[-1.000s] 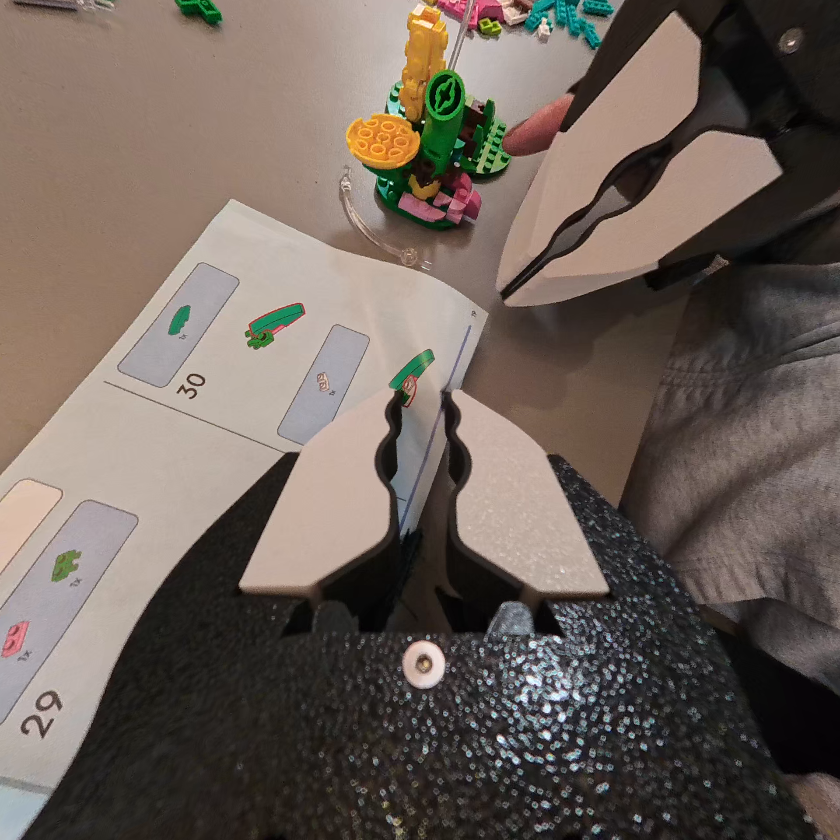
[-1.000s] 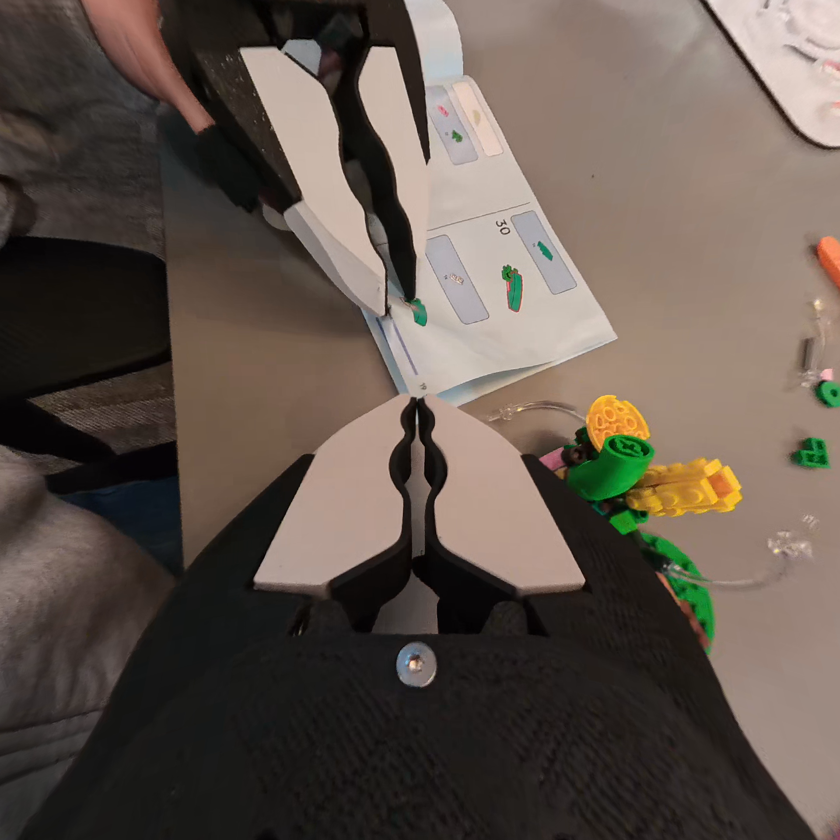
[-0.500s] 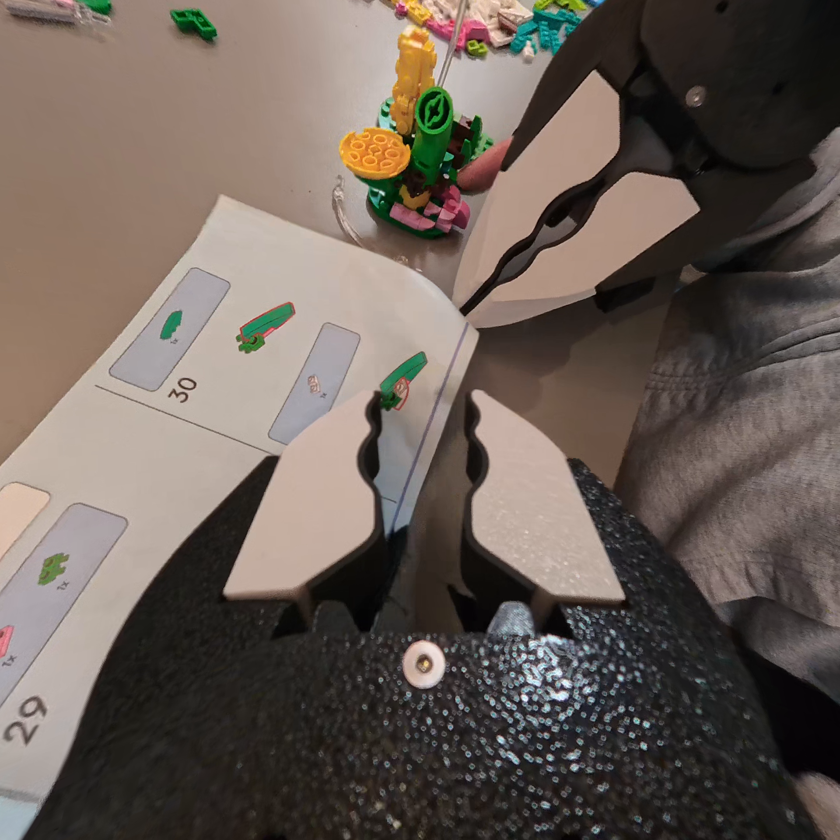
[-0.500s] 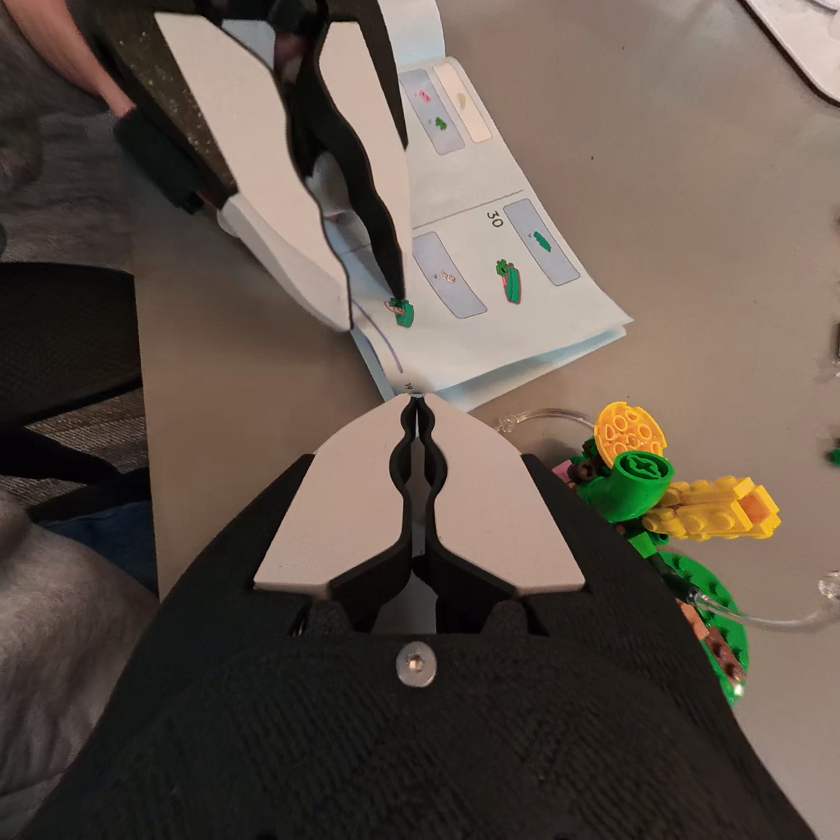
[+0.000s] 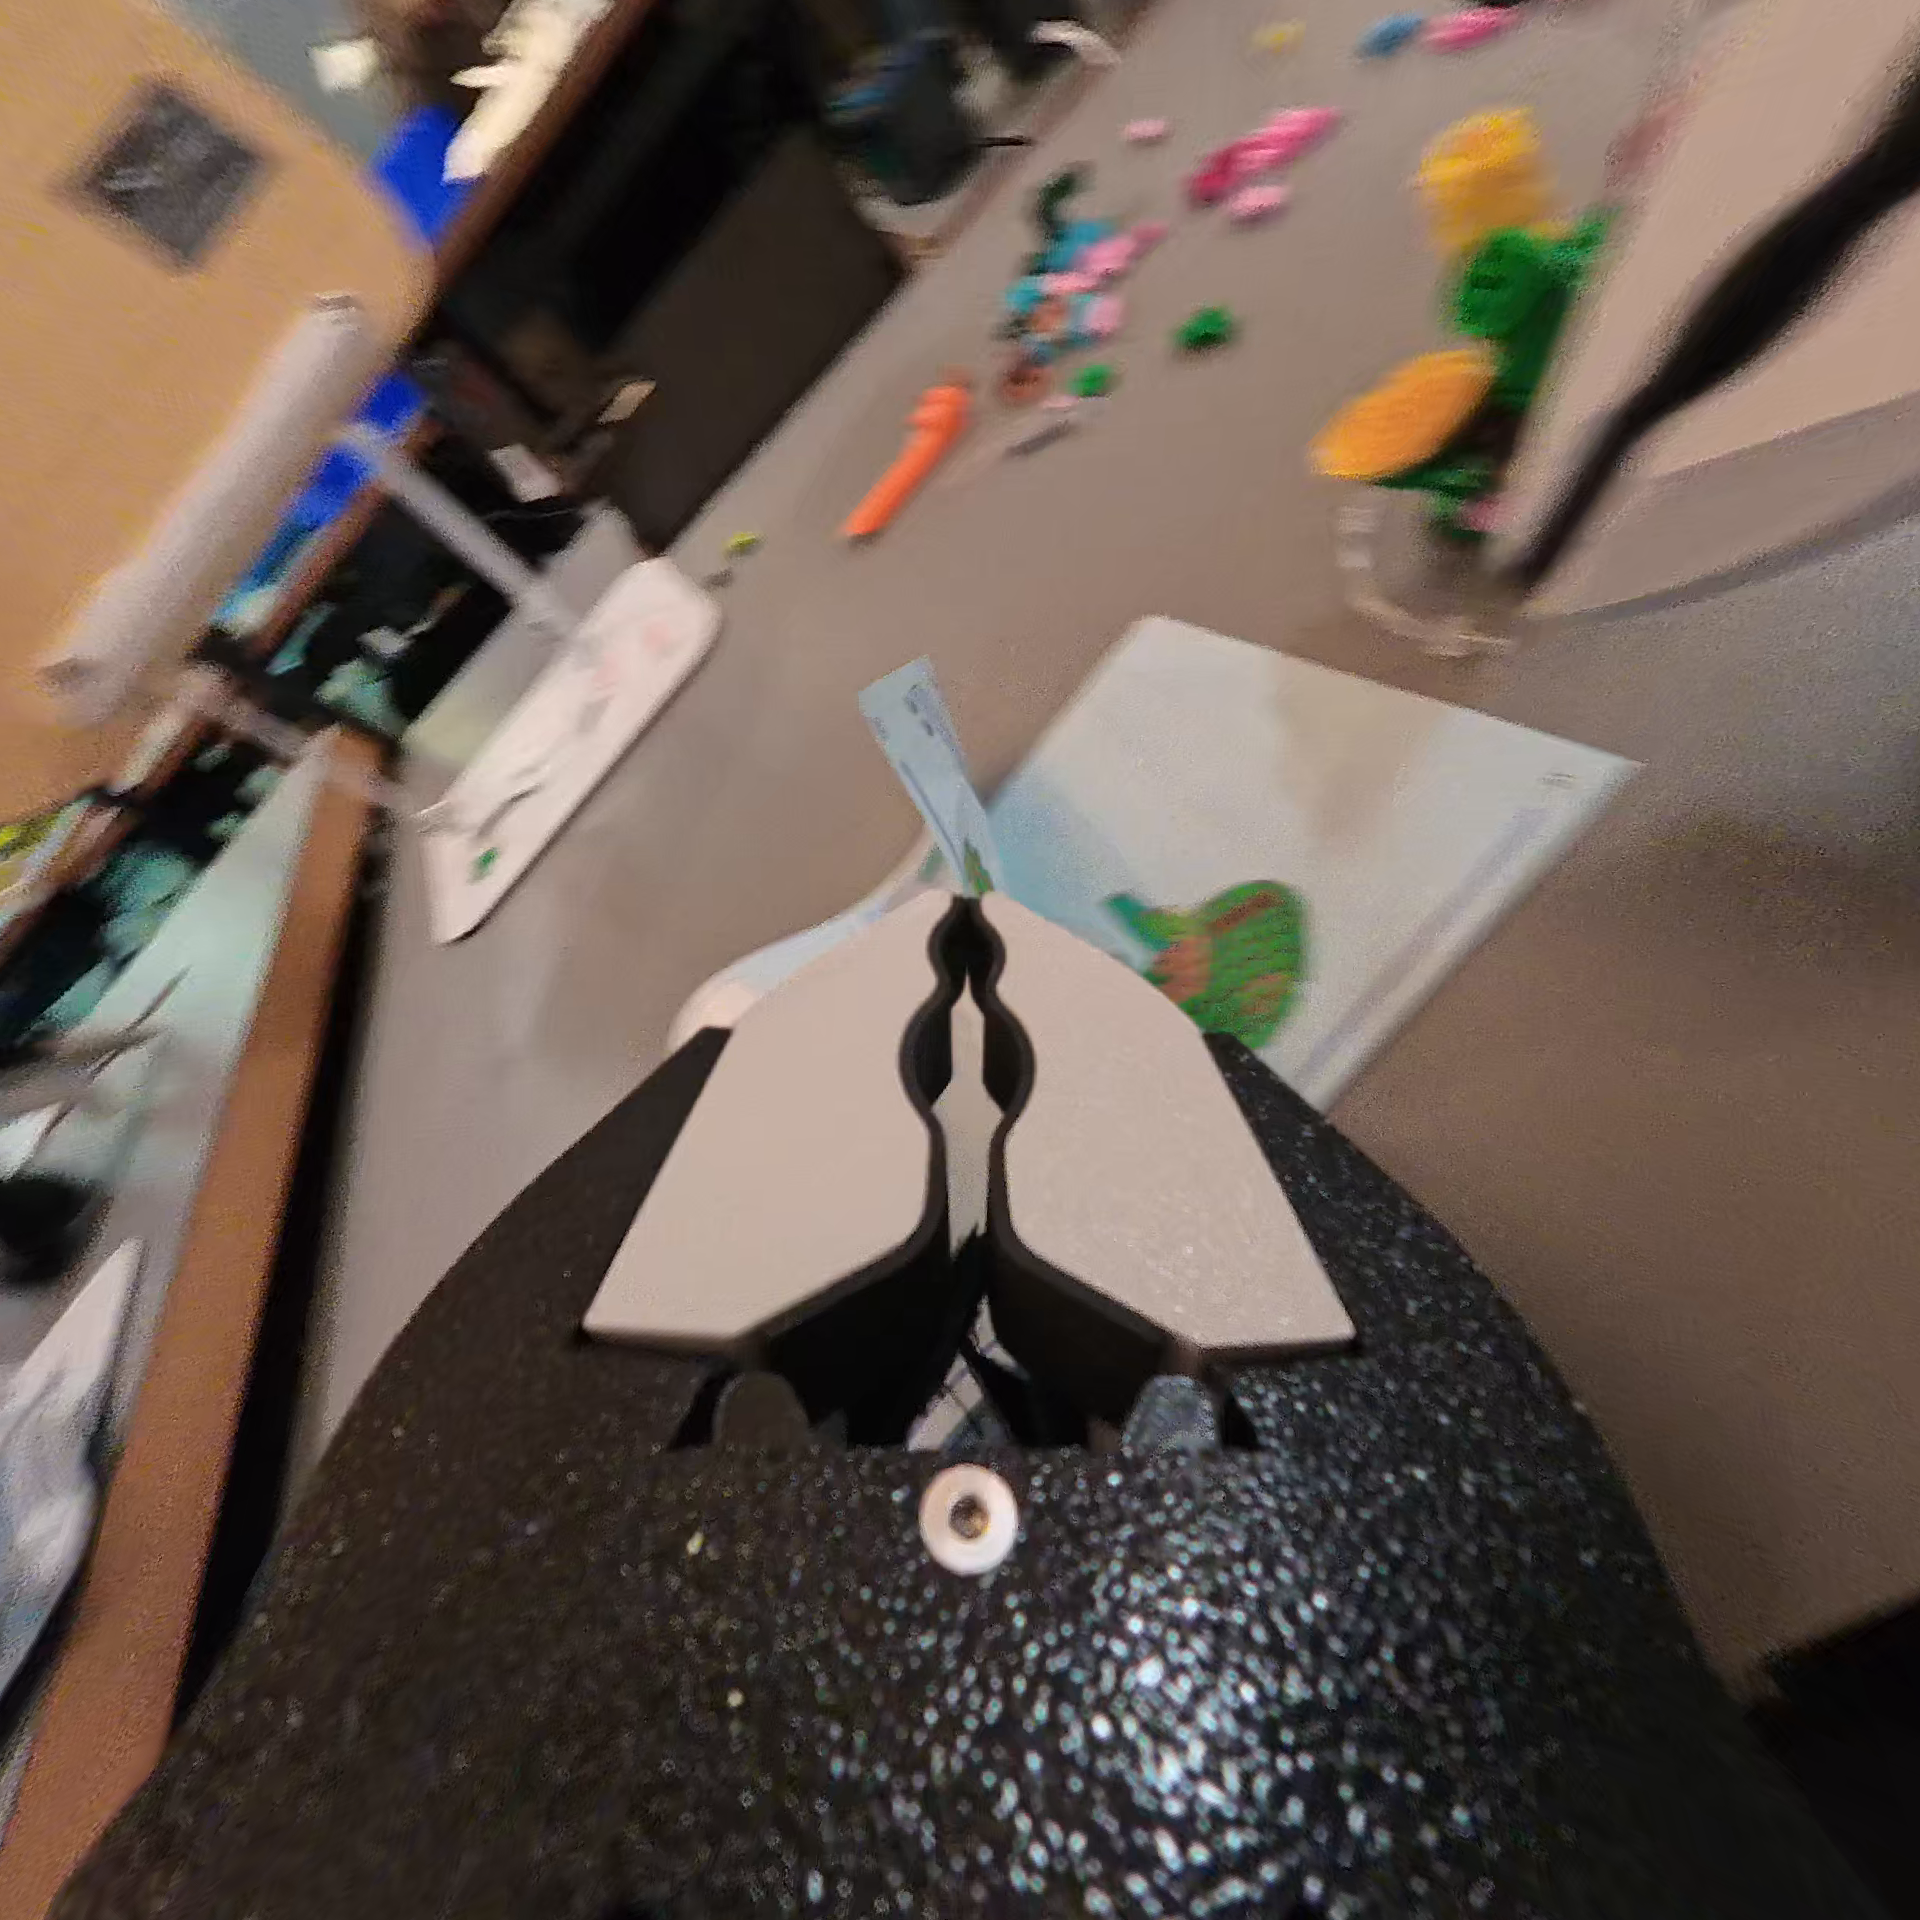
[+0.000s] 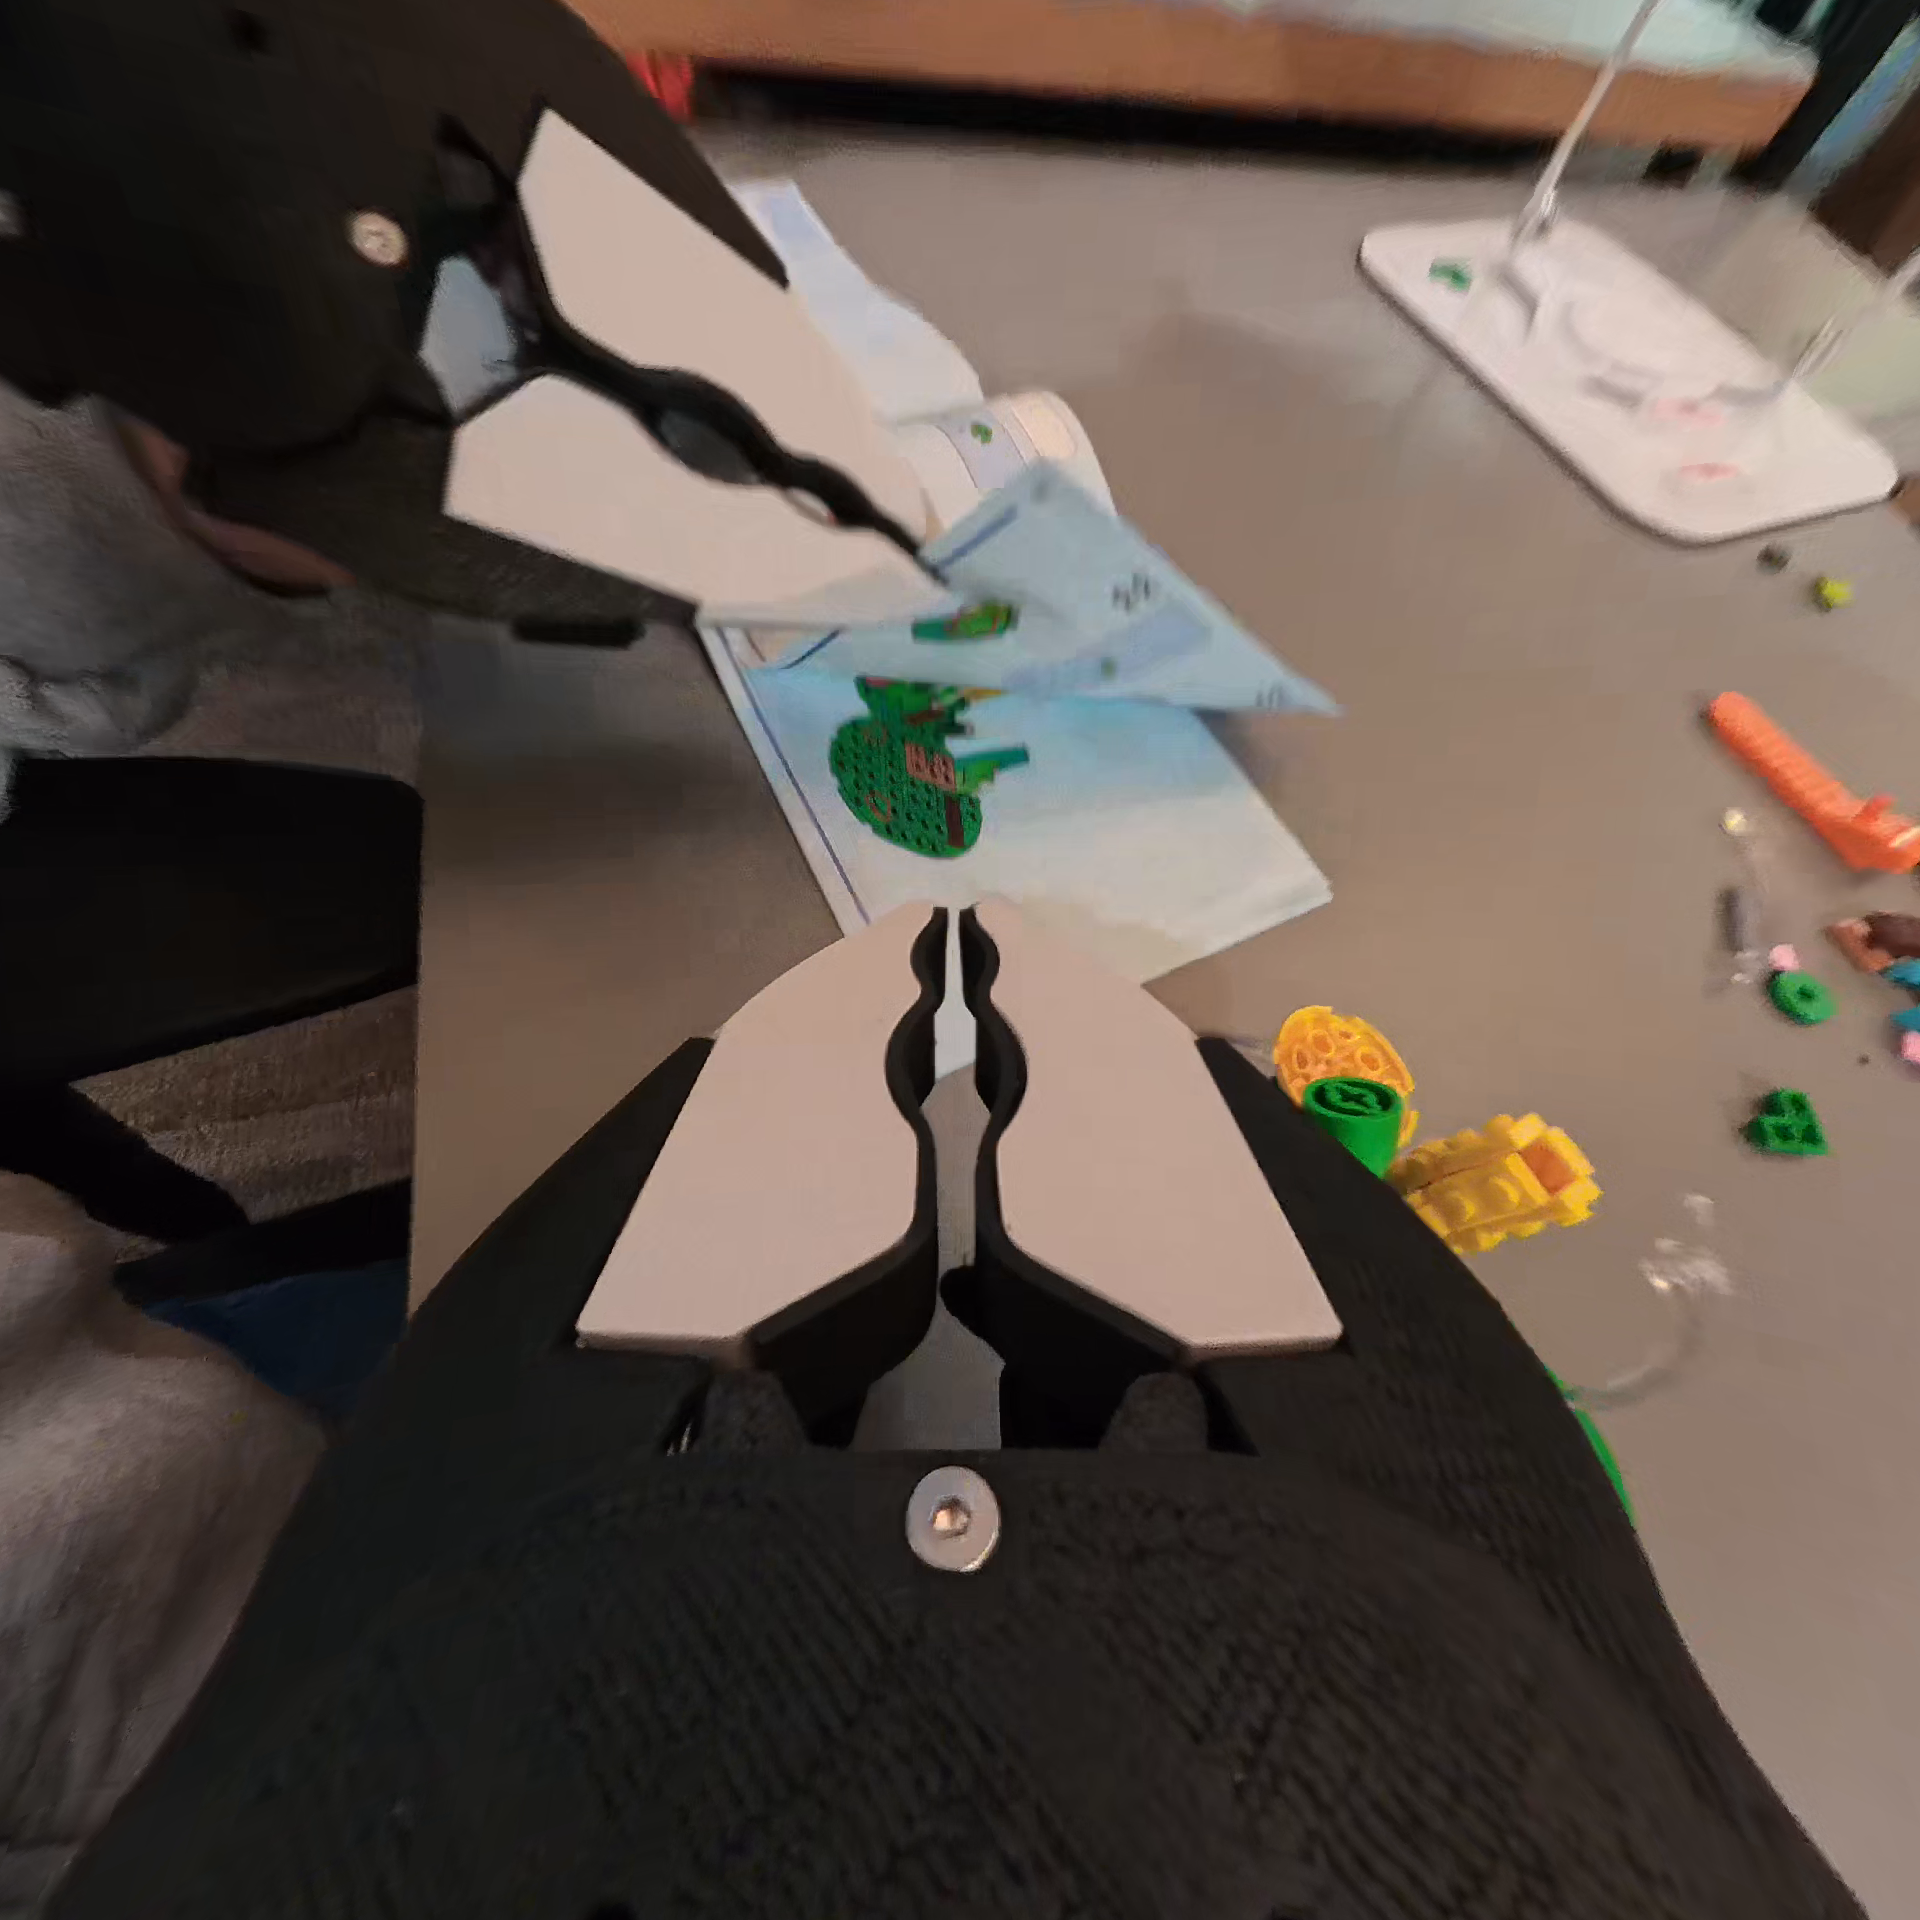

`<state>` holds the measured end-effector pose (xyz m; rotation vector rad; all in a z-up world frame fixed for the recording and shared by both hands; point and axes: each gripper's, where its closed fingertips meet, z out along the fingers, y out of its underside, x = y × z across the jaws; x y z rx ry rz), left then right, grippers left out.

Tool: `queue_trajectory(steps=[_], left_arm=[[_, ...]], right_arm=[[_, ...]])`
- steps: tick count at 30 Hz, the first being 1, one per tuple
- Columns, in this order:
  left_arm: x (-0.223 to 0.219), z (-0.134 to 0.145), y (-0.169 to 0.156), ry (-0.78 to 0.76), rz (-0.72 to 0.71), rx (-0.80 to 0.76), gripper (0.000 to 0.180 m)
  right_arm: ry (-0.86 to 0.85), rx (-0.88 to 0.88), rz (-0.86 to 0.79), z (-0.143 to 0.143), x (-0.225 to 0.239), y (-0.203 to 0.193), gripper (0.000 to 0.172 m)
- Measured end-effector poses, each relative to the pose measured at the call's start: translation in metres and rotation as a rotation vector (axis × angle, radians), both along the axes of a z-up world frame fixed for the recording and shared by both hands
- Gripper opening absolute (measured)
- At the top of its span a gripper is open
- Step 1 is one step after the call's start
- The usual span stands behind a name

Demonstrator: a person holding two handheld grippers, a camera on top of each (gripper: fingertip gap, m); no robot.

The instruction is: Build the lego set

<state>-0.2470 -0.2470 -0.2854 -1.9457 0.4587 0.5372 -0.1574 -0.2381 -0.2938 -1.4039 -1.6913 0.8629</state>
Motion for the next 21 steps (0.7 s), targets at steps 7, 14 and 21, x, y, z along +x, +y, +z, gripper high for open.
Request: queue_trajectory(steps=[7,14,21], left_arm=[[-0.110,0.040,-0.068,-0.094,0.488,0.238,0.000],[-0.168,0.004,-0.130,-0.053,0.745,0.117,0.001],[-0.178,-0.034,-0.163,-0.284,0.891,-0.022,0.043]], right_arm=[[0.263,0.127,0.028,0.036,0.025,0.011,0.008],[0.451,0.232,-0.131,0.054,0.042,0.036,0.003],[0.471,0.223,-0.207,0.053,0.046,0.046,0.001]])
